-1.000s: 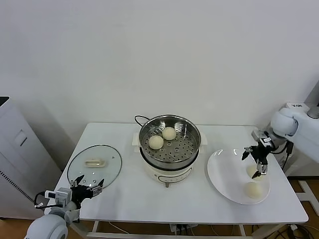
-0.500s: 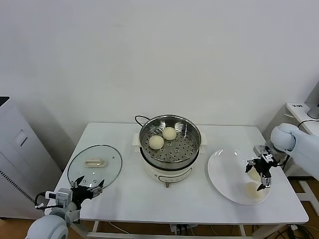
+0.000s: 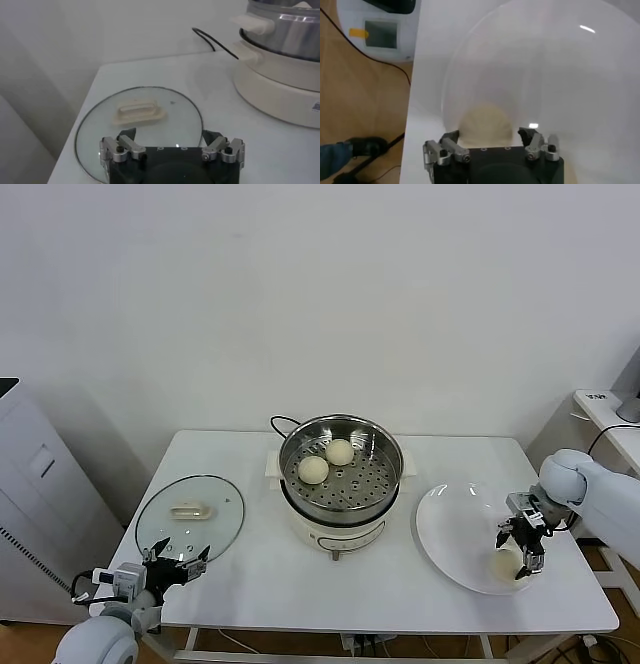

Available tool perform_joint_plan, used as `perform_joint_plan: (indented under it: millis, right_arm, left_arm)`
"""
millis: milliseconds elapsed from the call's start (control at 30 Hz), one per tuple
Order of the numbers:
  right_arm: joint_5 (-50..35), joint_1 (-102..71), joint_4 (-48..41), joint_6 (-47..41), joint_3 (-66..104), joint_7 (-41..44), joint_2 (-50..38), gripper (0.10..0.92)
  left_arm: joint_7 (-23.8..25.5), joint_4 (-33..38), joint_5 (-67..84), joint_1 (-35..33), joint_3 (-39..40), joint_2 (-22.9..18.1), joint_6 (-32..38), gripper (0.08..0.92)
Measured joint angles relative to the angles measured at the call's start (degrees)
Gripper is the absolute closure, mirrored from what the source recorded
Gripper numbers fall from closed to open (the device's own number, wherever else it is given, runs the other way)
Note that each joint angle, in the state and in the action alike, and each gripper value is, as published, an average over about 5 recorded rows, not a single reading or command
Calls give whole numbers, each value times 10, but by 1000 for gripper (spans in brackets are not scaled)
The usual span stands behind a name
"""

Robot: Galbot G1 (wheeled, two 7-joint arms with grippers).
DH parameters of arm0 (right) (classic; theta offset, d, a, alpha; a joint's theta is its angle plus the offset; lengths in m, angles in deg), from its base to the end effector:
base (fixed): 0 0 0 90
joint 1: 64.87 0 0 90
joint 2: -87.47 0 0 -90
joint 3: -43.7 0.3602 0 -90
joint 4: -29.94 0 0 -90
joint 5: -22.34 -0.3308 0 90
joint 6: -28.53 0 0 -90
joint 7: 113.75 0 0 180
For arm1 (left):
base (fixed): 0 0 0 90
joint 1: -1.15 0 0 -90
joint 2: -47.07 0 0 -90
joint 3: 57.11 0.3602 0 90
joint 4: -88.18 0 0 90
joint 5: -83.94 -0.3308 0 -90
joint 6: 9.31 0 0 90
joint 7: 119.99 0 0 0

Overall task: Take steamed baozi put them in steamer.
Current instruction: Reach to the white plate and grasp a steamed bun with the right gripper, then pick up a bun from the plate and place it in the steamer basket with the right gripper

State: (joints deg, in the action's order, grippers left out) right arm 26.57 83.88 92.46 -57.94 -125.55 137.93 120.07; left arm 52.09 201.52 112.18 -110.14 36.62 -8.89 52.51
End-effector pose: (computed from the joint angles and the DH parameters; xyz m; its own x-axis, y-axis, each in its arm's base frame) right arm 0.4723 -0.2767 -0.2226 0.0634 -0.0704 0.9955 -0.9905 -0.1263 0.0542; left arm 0.2094 0.1119 -0.2973 -0.8539 0.0844 0.5135 0.1570 0.9826 0.0997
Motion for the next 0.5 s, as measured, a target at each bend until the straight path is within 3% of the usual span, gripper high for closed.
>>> perform_joint_plan:
  millis: [267,500]
  right_arm:
    - [0,-7,1,-5,11,6,0,561]
    - [-21,23,18,-7,-7,15,-10,575]
  left_arm:
    - [0,-1,0,1,0,1,0,177]
    - [0,-4,0,1,0,1,-1,177]
